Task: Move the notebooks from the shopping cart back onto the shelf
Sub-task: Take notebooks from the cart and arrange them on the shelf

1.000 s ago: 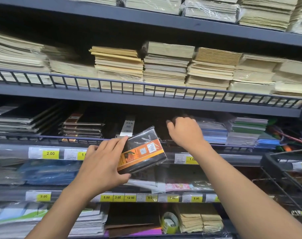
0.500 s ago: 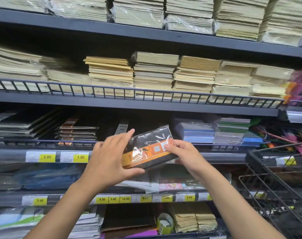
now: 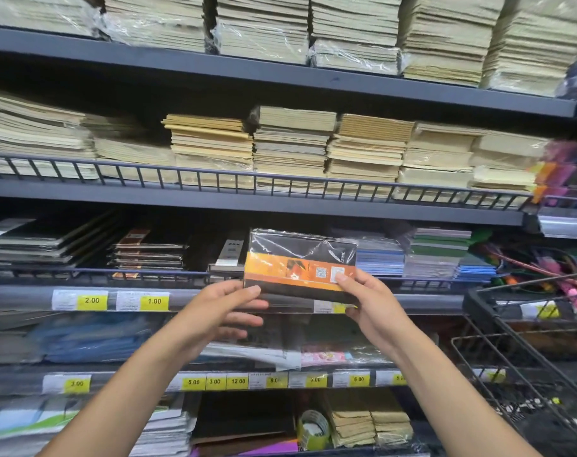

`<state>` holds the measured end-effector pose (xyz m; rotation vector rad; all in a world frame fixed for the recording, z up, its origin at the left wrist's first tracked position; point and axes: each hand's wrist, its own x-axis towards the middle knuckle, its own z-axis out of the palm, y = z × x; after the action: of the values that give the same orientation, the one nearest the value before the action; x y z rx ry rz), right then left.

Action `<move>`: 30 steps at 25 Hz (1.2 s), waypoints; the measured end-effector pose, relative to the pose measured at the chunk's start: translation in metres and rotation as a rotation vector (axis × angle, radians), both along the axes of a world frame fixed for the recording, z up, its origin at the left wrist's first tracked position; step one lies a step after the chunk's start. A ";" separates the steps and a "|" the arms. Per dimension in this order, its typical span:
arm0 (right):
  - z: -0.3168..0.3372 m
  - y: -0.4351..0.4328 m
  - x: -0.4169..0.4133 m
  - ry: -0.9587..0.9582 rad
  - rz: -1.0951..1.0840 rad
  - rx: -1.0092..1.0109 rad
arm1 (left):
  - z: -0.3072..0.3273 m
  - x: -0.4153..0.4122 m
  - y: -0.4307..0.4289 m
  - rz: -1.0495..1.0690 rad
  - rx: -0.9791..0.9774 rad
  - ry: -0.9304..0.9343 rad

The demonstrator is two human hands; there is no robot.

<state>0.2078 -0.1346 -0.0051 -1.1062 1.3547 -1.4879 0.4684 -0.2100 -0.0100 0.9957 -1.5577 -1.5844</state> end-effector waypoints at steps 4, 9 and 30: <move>-0.006 0.005 0.005 -0.013 0.002 0.043 | 0.015 -0.027 -0.020 0.077 0.076 0.164; 0.000 0.008 -0.002 -0.200 0.000 0.081 | 0.043 -0.055 -0.042 0.093 0.027 0.052; 0.037 -0.073 0.003 -0.214 -0.205 0.231 | 0.032 -0.106 -0.055 0.233 -0.534 -0.422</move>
<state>0.2104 -0.2072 0.0317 -0.6600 1.4776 -1.5006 0.3621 -0.2647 0.0219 1.1885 -1.9221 -0.7585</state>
